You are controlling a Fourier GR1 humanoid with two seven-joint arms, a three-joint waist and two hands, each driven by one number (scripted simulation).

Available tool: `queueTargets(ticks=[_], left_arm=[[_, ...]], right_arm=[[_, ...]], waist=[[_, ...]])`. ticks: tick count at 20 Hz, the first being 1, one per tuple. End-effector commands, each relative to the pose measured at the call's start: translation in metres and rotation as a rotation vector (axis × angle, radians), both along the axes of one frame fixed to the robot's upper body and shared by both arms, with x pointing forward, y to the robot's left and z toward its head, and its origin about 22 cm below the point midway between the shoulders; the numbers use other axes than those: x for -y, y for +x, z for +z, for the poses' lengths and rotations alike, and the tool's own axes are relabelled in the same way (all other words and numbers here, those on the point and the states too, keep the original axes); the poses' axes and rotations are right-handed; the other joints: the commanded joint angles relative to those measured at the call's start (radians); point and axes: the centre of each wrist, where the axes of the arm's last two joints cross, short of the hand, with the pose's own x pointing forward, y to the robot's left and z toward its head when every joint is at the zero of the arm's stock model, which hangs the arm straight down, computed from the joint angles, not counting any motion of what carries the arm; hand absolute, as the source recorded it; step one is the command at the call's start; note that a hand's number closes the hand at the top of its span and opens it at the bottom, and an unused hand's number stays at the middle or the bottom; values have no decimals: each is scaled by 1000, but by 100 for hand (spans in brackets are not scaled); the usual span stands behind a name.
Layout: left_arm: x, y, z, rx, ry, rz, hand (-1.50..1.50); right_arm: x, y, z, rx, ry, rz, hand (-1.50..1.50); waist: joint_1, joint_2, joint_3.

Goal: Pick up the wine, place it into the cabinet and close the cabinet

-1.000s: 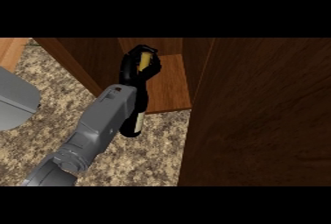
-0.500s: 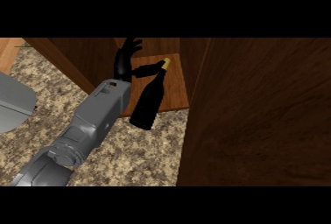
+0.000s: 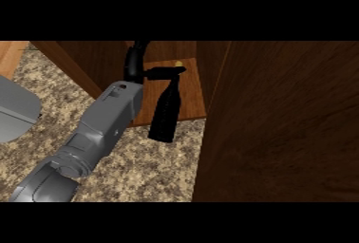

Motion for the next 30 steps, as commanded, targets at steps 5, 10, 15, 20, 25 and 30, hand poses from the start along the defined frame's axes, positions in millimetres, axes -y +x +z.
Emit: queueTargets(ticks=[5, 10, 15, 20, 25, 30], left_arm=[[16, 3, 13, 77, -191, -153, 150], [37, 7, 35, 97, -250, -248, -150], [49, 4, 35, 63, -270, -308, -150], [45, 1, 25, 62, -290, -317, -150], [40, -5, 12, 41, -305, -335, -150], [42, -15, 7, 37, -386, -412, -150]], right_arm=[[5, -20, 22, -13, 75, 36, -150], [7, -28, 33, -53, 85, 28, -150], [12, -26, 33, -54, 74, -3, -150], [16, -32, 46, -44, 77, -6, -150], [13, -35, 41, -60, 69, -44, -150], [19, -33, 35, -82, 23, -42, -150]], waist=[[14, -11, 1], [41, -23, 1], [79, -34, 3], [79, -34, 2], [88, -42, 1], [90, -53, 3]])
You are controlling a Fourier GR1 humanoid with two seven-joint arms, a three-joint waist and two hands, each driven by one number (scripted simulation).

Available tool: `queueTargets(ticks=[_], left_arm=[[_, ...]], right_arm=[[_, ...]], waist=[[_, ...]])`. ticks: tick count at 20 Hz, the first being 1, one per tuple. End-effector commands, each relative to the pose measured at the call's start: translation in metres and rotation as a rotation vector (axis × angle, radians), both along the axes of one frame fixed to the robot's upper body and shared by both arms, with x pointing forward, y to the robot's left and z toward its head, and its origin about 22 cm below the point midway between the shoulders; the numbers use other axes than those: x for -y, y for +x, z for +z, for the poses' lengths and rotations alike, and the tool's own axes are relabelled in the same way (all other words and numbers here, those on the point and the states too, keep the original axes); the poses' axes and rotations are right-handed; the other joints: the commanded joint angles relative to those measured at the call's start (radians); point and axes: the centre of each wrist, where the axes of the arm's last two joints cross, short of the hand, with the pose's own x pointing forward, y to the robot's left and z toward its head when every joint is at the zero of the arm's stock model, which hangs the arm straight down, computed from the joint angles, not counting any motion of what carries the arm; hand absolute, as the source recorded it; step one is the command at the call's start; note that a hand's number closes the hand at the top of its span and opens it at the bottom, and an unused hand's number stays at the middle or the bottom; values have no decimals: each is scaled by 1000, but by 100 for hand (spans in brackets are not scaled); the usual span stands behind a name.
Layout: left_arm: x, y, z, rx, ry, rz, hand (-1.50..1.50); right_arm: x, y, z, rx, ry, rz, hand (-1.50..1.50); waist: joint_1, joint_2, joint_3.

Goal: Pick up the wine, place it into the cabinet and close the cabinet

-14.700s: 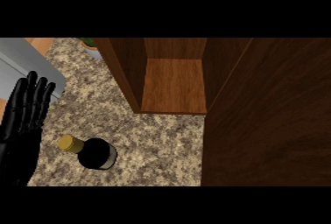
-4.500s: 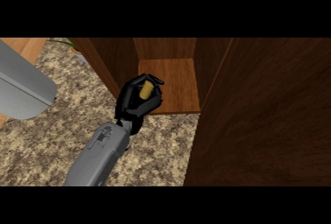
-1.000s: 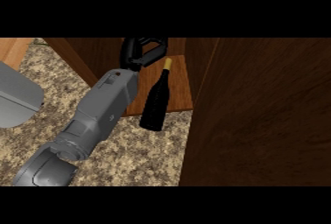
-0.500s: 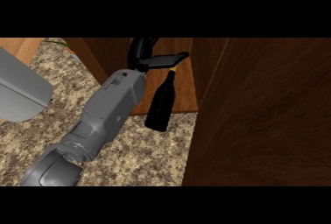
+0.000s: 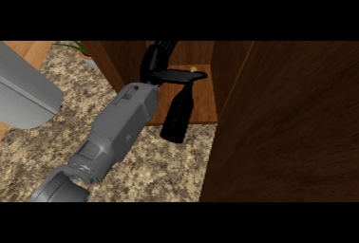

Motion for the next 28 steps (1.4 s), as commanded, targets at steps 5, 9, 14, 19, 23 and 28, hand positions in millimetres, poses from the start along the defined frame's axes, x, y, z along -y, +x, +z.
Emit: queueTargets(ticks=[5, 9, 14, 19, 23, 28], left_arm=[[-4, -29, -33, -25, -92, -87, -150], [-3, -48, -44, -39, -112, -114, -150], [1, -74, -46, -48, -113, -117, -150], [-12, -118, -70, -83, -142, -135, -150], [-23, -139, -69, -82, -167, -102, -150], [-55, -171, -68, -86, -208, -116, -150]], right_arm=[[3, -25, 41, -16, 103, 28, -150], [4, -25, 41, -10, 110, 16, -150], [6, -22, 36, -8, 108, 8, -150], [5, -27, 39, -3, 96, -14, -150], [7, -24, 39, 18, 82, -6, -150], [9, -26, 45, 18, 51, 11, -150]], waist=[[16, -10, -1], [30, -11, 0], [50, -9, 2], [56, -13, 0], [41, -1, 1], [38, -1, 0]])
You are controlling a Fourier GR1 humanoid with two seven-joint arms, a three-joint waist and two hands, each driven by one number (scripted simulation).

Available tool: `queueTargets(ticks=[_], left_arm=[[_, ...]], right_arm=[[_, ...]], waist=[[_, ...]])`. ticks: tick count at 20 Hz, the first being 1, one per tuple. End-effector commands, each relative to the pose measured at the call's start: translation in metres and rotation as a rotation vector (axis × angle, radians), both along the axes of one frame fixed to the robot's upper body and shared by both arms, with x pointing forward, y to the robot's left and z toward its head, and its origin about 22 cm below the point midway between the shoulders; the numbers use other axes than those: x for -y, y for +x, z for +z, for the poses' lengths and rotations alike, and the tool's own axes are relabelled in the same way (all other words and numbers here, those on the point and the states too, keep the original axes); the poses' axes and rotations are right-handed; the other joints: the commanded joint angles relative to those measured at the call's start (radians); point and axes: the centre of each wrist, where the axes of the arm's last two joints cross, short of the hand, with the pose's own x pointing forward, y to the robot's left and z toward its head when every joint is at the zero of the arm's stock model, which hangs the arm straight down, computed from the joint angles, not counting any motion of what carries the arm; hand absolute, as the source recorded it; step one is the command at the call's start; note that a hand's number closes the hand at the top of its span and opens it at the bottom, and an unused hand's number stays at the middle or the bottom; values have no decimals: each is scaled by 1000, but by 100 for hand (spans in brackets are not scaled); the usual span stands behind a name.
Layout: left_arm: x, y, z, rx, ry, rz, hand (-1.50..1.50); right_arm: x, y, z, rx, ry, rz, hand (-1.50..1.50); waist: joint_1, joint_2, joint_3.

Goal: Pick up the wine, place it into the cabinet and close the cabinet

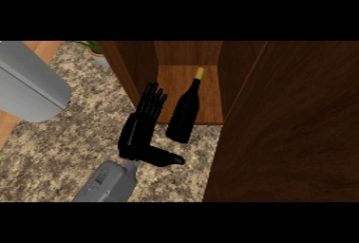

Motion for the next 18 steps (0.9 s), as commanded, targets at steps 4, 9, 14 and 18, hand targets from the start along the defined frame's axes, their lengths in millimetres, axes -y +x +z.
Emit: queueTargets(ticks=[4, 9, 14, 18], left_arm=[[-33, -52, -1, -5, -47, -8, -150], [-64, -57, -10, 10, -46, 38, -150], [-110, -49, 6, 75, -4, 81, -150], [-135, -49, 12, 92, 15, 140, -150]], right_arm=[[-2, -27, 43, -30, 47, 152, -150], [-5, -32, 43, -55, 57, 256, -150], [-7, -28, 33, -134, -29, 475, 150], [-9, -39, 44, -117, -34, 569, 150]], waist=[[-2, 2, 0], [-17, 4, 0], [-1, 8, 0], [-17, 6, -1]])
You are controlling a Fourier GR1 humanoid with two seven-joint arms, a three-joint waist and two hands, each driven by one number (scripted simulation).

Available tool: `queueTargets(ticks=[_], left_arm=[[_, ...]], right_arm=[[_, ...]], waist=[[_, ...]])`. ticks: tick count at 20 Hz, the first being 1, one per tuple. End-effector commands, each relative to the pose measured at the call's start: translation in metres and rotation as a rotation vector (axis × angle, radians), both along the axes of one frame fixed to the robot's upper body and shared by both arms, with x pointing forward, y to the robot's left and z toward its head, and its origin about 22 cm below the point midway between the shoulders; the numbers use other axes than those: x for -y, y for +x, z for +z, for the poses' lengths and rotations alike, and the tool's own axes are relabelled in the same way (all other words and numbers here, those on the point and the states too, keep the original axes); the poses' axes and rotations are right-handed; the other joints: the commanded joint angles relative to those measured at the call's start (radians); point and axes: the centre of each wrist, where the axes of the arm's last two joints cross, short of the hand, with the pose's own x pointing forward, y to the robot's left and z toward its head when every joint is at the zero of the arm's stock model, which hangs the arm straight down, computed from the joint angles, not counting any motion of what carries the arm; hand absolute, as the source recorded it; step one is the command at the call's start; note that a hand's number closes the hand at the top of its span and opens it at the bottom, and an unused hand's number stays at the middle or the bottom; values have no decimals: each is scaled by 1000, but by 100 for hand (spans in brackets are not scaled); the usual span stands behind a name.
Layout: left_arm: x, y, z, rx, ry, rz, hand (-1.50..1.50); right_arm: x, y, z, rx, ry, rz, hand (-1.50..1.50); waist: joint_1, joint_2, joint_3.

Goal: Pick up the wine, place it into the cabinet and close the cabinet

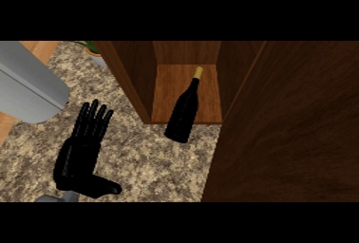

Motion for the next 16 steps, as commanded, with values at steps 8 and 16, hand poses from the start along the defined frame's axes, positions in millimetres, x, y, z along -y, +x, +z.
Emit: queueTargets(ticks=[8, 16], left_arm=[[-67, -8, 13, 19, 45, 50, -150], [-108, -14, 21, 17, 56, 77, -150]], right_arm=[[-14, -20, 43, -5, 139, 173, 150], [-19, -30, 48, -46, 146, 194, 150]], waist=[[8, 6, -2], [-4, -2, -5]])
